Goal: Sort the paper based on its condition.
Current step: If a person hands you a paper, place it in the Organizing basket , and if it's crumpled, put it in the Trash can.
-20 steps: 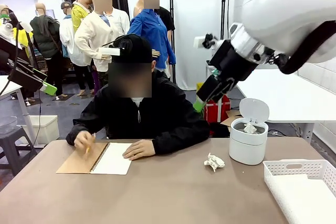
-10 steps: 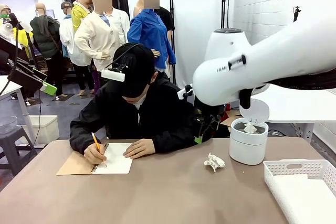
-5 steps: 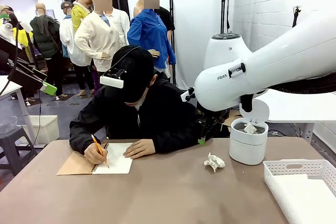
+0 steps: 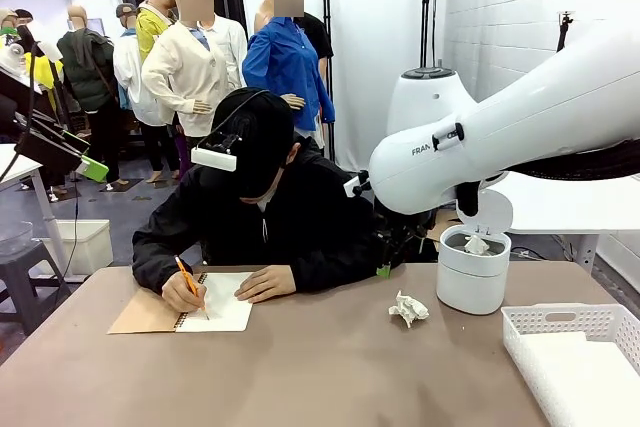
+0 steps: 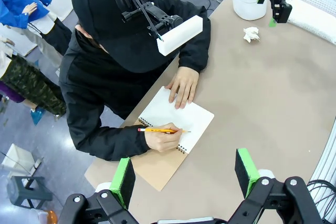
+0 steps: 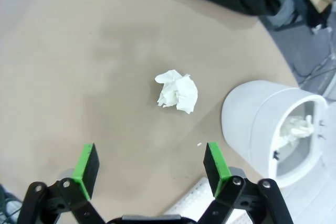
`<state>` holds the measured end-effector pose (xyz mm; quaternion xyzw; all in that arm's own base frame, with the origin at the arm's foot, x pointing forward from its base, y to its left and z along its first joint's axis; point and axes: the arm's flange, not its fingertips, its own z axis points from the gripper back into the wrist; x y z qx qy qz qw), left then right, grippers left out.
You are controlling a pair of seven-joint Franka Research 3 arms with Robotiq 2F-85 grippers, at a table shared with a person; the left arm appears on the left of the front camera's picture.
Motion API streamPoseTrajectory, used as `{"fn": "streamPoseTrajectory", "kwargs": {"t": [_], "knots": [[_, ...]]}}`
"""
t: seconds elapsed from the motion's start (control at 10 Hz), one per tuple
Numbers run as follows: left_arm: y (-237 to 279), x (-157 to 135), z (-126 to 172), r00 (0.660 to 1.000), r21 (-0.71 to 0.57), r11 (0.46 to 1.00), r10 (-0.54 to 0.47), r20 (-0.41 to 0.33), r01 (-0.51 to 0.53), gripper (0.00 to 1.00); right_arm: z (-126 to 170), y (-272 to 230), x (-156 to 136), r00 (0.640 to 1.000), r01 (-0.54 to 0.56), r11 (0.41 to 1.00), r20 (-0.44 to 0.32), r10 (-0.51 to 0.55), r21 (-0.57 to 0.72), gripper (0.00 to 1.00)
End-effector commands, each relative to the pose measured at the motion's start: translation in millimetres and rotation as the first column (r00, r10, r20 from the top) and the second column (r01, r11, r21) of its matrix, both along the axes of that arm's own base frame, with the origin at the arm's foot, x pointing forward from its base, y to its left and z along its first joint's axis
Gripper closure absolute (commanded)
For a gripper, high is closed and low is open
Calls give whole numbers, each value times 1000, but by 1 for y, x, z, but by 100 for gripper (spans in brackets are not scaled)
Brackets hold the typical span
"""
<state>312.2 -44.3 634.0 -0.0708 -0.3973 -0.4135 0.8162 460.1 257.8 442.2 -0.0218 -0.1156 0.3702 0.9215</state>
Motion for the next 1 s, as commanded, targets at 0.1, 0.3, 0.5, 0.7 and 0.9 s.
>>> {"fn": "streamPoseTrajectory", "kwargs": {"t": [0.1,0.3,0.5,0.7,0.9], "knots": [[-1,0,0,1000,1,1000,9,2,-9,0,-35,15,23,998,57,996,-21,-58,-64,0],[-1,0,0,1000,1,1000,9,2,-9,0,-57,25,35,997,75,994,-30,-78,-76,0],[-1,0,0,1000,1,1000,9,2,-9,0,-79,28,48,995,97,993,-31,-99,-68,0],[-1,0,0,1000,1,1000,9,2,-9,0,-99,29,54,991,120,989,-42,-124,-91,0],[-1,0,0,1000,1,1000,9,2,-9,0,-116,24,58,988,136,985,-59,-143,-104,0]]}}
